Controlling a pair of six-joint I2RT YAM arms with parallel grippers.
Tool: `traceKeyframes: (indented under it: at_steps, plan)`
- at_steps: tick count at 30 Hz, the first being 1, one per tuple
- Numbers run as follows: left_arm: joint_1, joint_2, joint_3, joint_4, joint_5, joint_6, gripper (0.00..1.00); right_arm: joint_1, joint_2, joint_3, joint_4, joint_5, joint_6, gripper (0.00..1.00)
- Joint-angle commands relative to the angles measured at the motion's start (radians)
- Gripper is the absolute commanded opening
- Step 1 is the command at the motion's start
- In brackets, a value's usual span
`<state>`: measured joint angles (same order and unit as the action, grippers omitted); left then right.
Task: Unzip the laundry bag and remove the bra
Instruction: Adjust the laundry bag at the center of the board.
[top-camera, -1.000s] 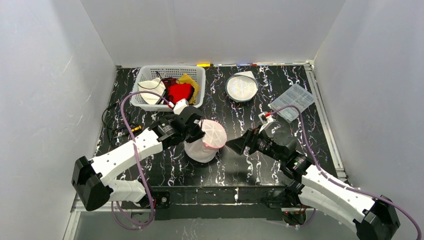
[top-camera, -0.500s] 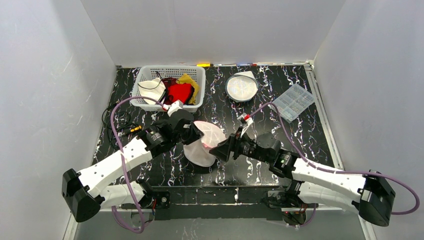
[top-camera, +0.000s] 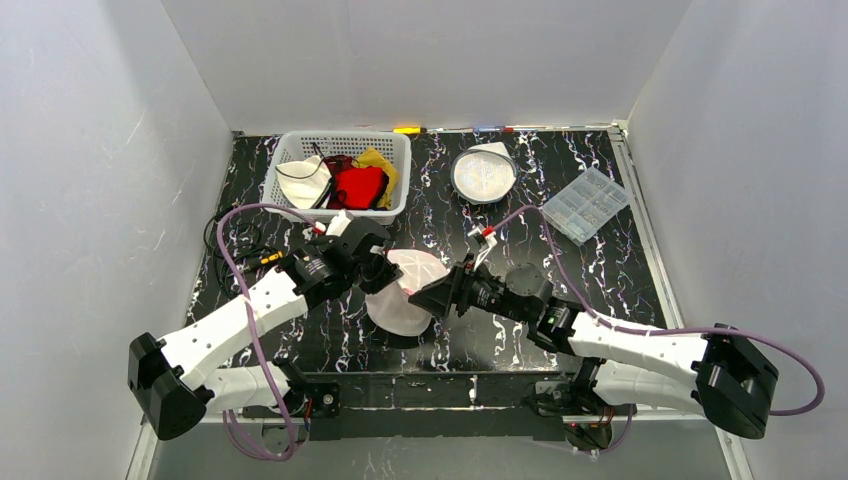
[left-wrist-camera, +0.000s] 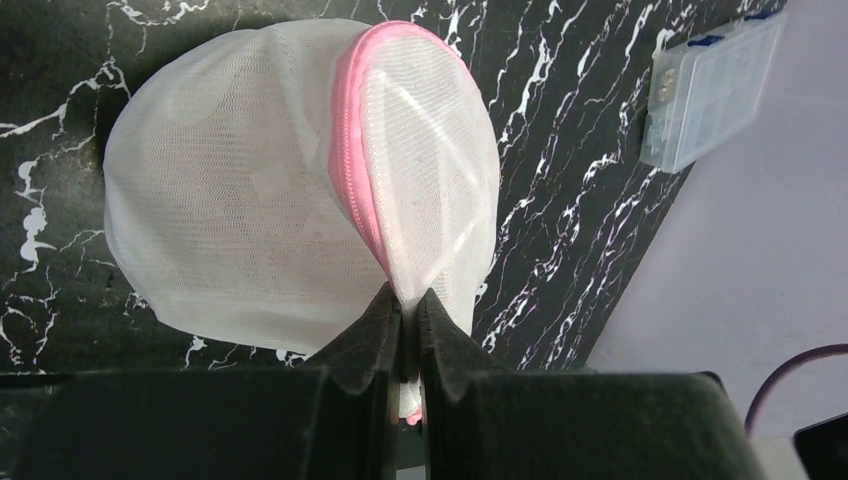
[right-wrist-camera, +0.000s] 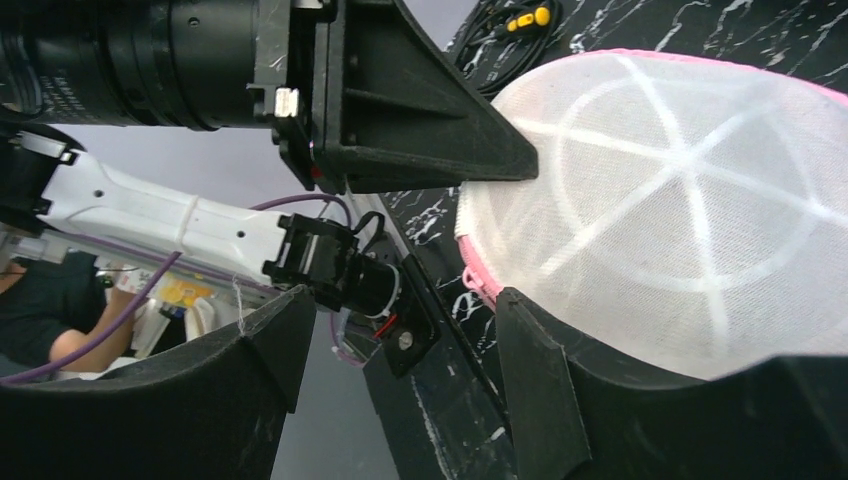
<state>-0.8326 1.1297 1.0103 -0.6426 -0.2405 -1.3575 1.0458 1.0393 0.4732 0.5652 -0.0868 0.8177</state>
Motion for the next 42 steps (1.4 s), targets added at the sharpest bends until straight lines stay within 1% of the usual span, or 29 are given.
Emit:
traceKeyframes:
  at_steps: [1, 5, 10, 14, 18, 28, 35, 42]
  plan:
    - [0.006, -0.012, 0.042, -0.083, -0.058, -0.089, 0.00, 0.009, -0.001, -0.023, 0.115, -0.042, 0.037, 0.73]
    - [0.006, -0.029, 0.044, -0.092, -0.084, -0.113, 0.00, 0.011, -0.005, -0.027, 0.113, -0.058, 0.040, 0.73]
    - [0.007, -0.041, 0.060, -0.099, -0.079, -0.117, 0.00, 0.010, 0.043, -0.028, 0.132, -0.113, 0.049, 0.73]
    - [0.008, -0.055, 0.050, -0.081, -0.042, -0.121, 0.00, 0.010, 0.066, -0.044, 0.162, -0.103, 0.055, 0.74]
    - [0.007, -0.067, 0.041, -0.078, -0.027, -0.123, 0.00, 0.010, 0.078, -0.041, 0.168, -0.085, 0.047, 0.69]
    - [0.009, -0.067, 0.012, -0.042, 0.057, -0.129, 0.00, 0.010, 0.099, -0.039, 0.207, -0.056, 0.029, 0.69]
    - [0.009, -0.058, -0.015, -0.015, 0.084, -0.143, 0.00, 0.011, 0.111, -0.028, 0.224, -0.048, 0.020, 0.64]
    - [0.009, -0.047, -0.024, -0.010, 0.082, -0.149, 0.00, 0.011, 0.099, -0.034, 0.228, -0.029, 0.020, 0.57]
